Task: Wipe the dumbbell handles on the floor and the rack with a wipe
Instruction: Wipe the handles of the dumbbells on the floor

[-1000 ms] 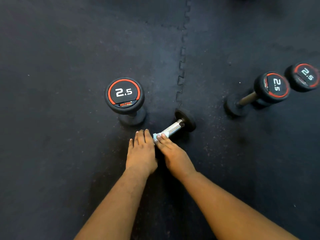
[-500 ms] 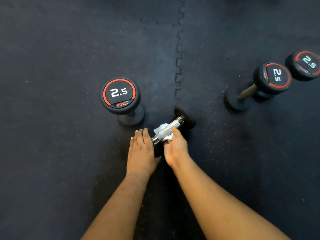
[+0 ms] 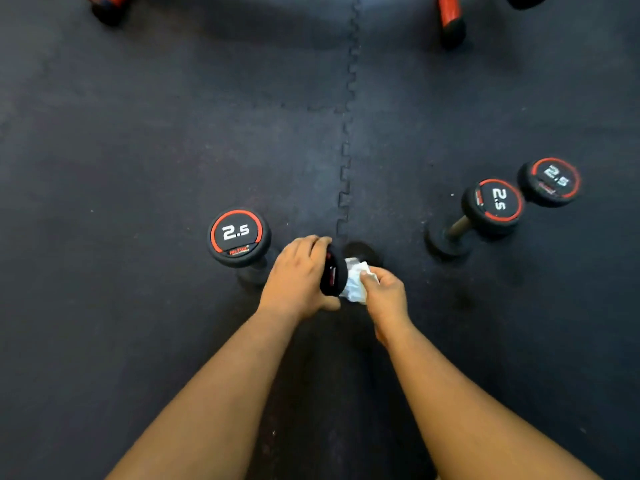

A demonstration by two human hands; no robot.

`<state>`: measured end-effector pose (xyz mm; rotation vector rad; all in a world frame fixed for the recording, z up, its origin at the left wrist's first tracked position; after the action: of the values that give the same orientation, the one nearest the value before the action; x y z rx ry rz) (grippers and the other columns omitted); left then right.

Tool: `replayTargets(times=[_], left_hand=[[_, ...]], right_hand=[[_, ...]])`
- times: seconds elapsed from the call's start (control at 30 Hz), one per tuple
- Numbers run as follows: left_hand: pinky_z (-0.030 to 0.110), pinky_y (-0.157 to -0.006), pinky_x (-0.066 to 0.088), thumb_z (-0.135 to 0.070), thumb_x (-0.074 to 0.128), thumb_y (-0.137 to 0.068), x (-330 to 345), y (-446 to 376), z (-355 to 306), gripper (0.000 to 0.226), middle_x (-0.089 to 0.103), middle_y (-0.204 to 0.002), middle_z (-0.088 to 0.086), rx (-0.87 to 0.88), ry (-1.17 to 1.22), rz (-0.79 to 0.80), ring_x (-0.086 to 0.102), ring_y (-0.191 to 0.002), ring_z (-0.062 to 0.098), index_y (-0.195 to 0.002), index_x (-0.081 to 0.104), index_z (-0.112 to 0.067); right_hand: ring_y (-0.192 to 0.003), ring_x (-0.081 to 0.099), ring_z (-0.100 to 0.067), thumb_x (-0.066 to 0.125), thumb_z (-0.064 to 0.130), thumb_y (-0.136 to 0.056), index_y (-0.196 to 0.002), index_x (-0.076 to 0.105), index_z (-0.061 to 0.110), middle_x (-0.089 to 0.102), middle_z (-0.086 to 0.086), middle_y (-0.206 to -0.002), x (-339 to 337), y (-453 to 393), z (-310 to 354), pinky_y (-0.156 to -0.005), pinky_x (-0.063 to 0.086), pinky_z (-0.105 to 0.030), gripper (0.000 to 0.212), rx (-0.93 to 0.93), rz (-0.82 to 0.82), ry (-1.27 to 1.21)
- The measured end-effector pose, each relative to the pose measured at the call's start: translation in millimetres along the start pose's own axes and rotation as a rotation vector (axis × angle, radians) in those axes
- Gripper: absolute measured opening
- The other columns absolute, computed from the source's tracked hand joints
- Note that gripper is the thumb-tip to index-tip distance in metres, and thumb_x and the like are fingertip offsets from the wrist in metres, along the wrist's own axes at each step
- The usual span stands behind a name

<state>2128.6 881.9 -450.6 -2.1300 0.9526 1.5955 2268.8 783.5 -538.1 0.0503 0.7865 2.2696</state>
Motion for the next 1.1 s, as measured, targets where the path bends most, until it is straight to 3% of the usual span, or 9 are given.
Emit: replayTargets(times=[0.1,0.3,0.5,0.6,0.67,0.77,0.9,1.0,1.1], left_hand=[[0.037,-0.118,0.029,-0.055,0.082,-0.058,-16,-39,-30,0.113,0.046,-0.145,0.007,0.057,-0.084,0.037,0.041,-0.134,0.027,-0.153,0.037,-0.013],[0.039,-0.121,0.027,-0.058,0.077,-0.07,-15,-81,-49,0.115,0.034,-0.154,0.009,-0.083,-0.135,0.112,0.029,-0.143,0.029,-0.16,0.02,-0.014],[0.045,-0.126,0.014,-0.056,0.071,-0.084,-5,-103,-62,0.115,0.005,-0.169,0.013,-0.126,-0.226,0.27,0.008,-0.155,0.034,-0.163,-0.001,-0.013],[0.053,-0.126,0.009,-0.068,0.064,-0.086,1,-119,-76,0.116,-0.002,-0.169,0.016,-0.21,-0.24,0.317,0.001,-0.156,0.039,-0.163,-0.004,-0.013],[0.055,-0.125,0.006,-0.077,0.058,-0.083,6,-131,-102,0.119,-0.003,-0.17,0.015,-0.162,-0.243,0.266,-0.001,-0.156,0.036,-0.162,-0.004,-0.013],[0.054,-0.126,0.006,-0.079,0.06,-0.08,19,-161,-172,0.122,-0.008,-0.171,0.01,0.057,-0.133,0.167,-0.004,-0.157,0.029,-0.163,-0.004,-0.016],[0.054,-0.126,0.004,-0.079,0.061,-0.08,46,-194,-245,0.124,-0.015,-0.17,0.003,0.211,-0.038,0.235,-0.011,-0.157,0.027,-0.163,-0.009,-0.019],[0.057,-0.125,0.008,-0.072,0.06,-0.086,74,-198,-247,0.117,-0.017,-0.17,-0.001,0.188,-0.089,0.232,-0.014,-0.156,0.026,-0.162,-0.012,-0.02],[0.056,-0.123,0.018,-0.064,0.065,-0.087,74,-198,-245,0.115,-0.011,-0.169,0.001,0.167,-0.092,0.187,-0.002,-0.155,0.032,-0.162,-0.012,-0.023]], right_hand=[[-0.087,0.072,-0.017,0.061,0.036,-0.093,-0.104,0.074,0.024,0.076,0.001,-0.093,-13,-15,37,-0.083,0.06,-0.045,0.021,-0.103,0.052,0.138],[-0.085,0.071,-0.015,0.059,0.028,-0.09,-0.096,0.074,0.025,0.074,0.006,-0.087,-68,-41,92,-0.08,0.057,-0.034,0.017,-0.221,-0.031,0.232],[-0.093,0.067,-0.017,0.058,0.025,-0.096,-0.113,0.072,0.021,0.073,0.002,-0.102,-115,-52,89,-0.082,0.054,-0.031,0.023,-0.239,0.016,0.403],[-0.085,0.066,-0.008,0.059,0.022,-0.096,-0.106,0.073,0.025,0.072,0.01,-0.093,-136,-58,100,-0.073,0.051,-0.018,0.018,-0.266,0.002,0.317],[-0.081,0.068,-0.007,0.06,0.02,-0.094,-0.101,0.074,0.025,0.073,0.009,-0.088,-147,-59,90,-0.068,0.051,-0.016,0.016,-0.223,-0.071,0.193],[-0.075,0.069,-0.012,0.063,0.023,-0.093,-0.096,0.076,0.022,0.075,0.005,-0.08,-161,-58,45,-0.063,0.051,-0.017,0.014,-0.12,-0.141,0.181],[-0.076,0.066,-0.017,0.055,0.02,-0.096,-0.078,0.064,0.029,0.071,0.007,-0.08,-192,-64,16,-0.069,0.05,-0.029,0.023,-0.001,-0.334,0.125],[-0.088,0.064,-0.023,0.054,0.02,-0.097,-0.098,0.069,0.026,0.067,0.001,-0.09,-206,-78,14,-0.081,0.054,-0.039,0.016,-0.02,-0.395,0.121],[-0.088,0.064,-0.022,0.057,0.019,-0.096,-0.108,0.07,0.019,0.068,0.0,-0.093,-213,-87,17,-0.077,0.051,-0.034,0.018,-0.068,-0.389,0.132]])
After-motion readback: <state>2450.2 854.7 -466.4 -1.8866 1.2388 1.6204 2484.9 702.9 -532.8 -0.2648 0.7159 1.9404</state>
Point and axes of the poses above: each hand's wrist, its own y-axis away from the middle knuckle, its own x-axis out of the palm, z = x × y, the point moved 5 cm from there along -y, towards the middle knuckle
